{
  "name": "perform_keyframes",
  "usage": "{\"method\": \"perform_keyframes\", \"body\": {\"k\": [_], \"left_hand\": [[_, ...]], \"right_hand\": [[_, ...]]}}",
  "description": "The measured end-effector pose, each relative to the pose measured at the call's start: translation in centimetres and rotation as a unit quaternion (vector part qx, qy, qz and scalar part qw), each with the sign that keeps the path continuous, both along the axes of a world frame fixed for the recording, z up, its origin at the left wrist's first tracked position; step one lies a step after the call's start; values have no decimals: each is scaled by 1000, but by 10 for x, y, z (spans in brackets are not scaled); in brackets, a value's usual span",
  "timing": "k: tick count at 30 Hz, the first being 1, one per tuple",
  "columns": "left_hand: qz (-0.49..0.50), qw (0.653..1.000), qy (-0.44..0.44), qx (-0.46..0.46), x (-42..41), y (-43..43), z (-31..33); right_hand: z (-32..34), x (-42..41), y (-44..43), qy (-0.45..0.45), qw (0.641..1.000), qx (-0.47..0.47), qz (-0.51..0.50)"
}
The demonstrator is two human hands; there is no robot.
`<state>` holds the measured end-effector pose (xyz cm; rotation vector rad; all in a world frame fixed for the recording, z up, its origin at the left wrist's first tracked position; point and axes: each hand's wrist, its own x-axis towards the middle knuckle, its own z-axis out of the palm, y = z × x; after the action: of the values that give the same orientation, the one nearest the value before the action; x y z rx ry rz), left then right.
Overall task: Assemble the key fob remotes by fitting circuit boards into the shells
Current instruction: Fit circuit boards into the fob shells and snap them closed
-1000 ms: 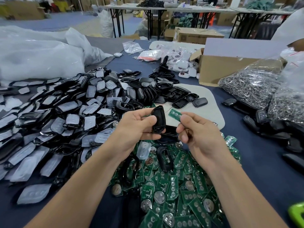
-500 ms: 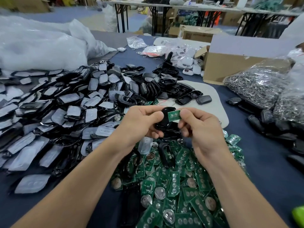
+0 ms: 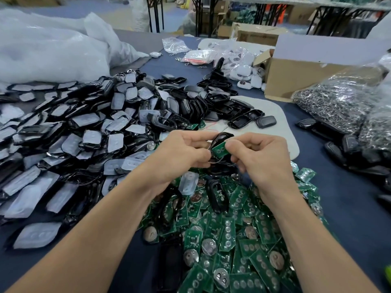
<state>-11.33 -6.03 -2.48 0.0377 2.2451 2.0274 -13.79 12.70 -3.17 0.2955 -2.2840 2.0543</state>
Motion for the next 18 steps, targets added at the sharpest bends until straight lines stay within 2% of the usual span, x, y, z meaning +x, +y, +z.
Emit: {"method": "perform_keyframes", "body": {"k": [4,8,14,18], "left_hand": [[-27,999,13,-43,0,-2,-1],[-32,999,11,-39,2,-2,-1],[-8,998,-4,-61,1,0,-2],[-9,998,-4,-63,2,1,1]], "right_hand": [[-2,0,2,39,998,42,-40],[-1,0,2,35,998,33,-43],[0,2,0,80,982,162,-52],[3,4,1,93,977,186,-53]]}}
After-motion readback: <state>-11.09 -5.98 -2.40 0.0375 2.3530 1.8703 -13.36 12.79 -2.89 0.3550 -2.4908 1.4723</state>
